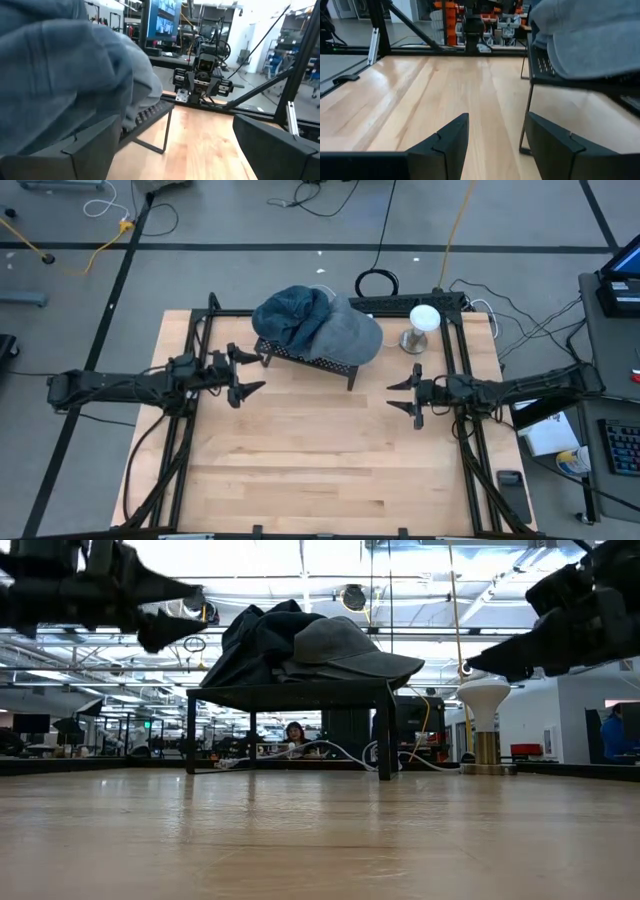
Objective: Pick & Place hat
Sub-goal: Return to Home Position
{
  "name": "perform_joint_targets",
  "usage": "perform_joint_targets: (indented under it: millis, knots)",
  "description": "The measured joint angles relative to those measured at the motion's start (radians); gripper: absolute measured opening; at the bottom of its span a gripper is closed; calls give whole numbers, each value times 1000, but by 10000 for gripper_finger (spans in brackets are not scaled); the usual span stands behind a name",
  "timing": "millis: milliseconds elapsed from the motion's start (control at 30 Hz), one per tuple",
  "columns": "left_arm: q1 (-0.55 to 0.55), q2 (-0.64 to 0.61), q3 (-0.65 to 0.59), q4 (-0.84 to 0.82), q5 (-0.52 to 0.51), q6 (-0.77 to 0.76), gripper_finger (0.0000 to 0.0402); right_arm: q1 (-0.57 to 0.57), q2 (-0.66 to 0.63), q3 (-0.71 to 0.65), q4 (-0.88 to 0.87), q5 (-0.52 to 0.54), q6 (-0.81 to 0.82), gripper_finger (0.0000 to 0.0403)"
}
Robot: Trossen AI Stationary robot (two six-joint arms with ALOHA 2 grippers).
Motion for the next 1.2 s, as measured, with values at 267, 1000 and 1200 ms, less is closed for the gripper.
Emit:
perform_joint_targets:
  millis: [267,1000,1200]
  knots:
    - [0,1,-122,176,9,-46,390,0,-64,-65,-1,0,42,185]
    - [49,-453,-119,-296,91,-67,390,0,-351,-68,-264,0,93,185]
    - [48,-560,-119,-420,107,-67,390,-3,-420,-68,-344,32,102,185]
